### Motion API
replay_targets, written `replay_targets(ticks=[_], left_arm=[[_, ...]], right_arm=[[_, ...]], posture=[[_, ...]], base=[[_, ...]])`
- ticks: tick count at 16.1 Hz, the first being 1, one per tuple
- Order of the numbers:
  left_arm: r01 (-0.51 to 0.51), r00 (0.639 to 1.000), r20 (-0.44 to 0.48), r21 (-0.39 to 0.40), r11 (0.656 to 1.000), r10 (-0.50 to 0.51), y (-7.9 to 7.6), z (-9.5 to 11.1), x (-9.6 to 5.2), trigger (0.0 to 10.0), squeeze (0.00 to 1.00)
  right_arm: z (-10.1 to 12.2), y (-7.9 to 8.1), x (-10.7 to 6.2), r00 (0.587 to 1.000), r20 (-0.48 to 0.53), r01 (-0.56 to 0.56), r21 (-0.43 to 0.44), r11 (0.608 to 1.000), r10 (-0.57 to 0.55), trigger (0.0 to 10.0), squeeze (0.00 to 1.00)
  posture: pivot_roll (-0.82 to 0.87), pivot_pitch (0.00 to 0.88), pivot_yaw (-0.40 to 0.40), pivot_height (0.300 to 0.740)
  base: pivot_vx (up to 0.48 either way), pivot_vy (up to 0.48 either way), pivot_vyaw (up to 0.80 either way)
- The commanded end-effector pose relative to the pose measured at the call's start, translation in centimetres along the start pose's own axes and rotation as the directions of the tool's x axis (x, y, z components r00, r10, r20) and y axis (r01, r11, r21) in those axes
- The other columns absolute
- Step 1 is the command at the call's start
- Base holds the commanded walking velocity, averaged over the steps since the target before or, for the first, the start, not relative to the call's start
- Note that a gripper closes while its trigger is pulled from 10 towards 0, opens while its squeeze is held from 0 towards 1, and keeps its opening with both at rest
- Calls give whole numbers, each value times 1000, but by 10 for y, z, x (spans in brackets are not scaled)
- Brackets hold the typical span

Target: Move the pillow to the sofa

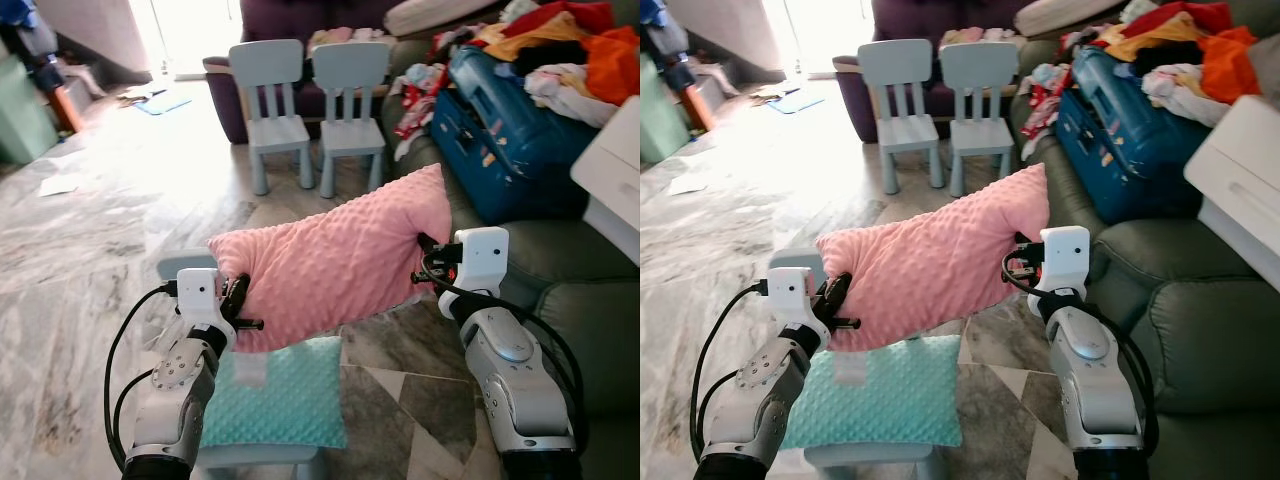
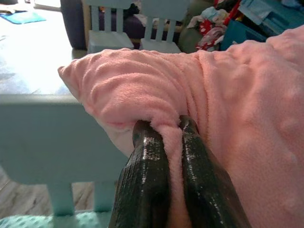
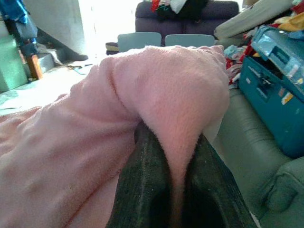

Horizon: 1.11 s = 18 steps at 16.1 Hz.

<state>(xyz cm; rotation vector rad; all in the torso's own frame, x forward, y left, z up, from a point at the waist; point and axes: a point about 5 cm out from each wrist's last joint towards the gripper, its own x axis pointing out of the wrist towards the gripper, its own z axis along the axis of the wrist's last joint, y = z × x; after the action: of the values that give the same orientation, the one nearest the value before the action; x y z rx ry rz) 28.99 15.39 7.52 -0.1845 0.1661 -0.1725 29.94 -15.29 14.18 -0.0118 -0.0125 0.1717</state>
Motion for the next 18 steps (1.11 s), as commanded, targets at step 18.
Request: replay_targets(ticks=[18], left_arm=[[34, 999, -8, -30, 999, -34, -5, 3, -1, 10000, 0]], right_arm=[[8, 4, -2, 1000, 17, -23, 1, 1000, 23, 10000, 0]], posture=[[-231, 0, 29, 740]], base=[[0, 177, 0]])
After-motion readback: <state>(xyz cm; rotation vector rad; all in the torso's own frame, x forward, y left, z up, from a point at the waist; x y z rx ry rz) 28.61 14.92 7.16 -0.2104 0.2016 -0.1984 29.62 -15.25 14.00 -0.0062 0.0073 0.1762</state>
